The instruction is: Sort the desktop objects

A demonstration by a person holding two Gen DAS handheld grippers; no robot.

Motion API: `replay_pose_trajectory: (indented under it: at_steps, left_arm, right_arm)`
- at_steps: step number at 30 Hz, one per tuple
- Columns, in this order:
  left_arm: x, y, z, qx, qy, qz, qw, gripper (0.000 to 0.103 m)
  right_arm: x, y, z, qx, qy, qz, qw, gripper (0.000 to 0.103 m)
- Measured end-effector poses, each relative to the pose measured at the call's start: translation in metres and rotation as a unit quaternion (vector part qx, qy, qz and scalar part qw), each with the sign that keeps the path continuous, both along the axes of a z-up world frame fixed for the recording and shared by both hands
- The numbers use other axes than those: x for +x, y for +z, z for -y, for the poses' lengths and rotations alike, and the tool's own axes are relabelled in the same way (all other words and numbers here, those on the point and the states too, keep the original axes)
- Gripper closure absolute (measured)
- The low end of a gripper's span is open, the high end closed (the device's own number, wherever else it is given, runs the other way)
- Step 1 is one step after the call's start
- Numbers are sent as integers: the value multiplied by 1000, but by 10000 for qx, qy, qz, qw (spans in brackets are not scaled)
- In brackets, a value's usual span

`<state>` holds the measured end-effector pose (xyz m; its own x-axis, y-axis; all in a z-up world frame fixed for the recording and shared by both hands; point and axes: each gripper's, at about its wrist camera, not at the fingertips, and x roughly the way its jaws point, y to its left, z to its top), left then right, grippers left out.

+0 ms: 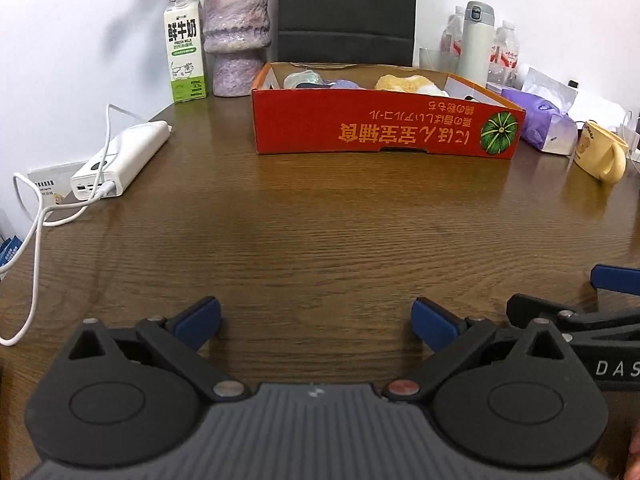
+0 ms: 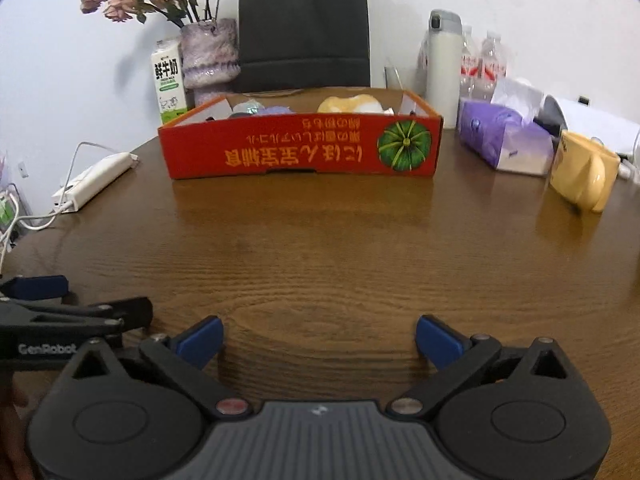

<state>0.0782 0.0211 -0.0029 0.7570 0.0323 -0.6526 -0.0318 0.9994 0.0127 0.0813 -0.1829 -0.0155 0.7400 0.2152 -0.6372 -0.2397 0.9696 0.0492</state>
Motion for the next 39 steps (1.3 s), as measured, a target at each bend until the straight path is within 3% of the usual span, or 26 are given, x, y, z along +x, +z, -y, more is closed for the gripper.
replay_pose_trajectory:
  at_steps: [11,39]
  left_arm:
    - [-2,0,-2,15,208,45,9998,0]
    - [-1,1,-5,7,133,42,9999,0]
  right_arm:
    - [0,0,-7,-172,17,-13,9998,0]
    - [2,1,-7,-159,-24,-22,9999,0]
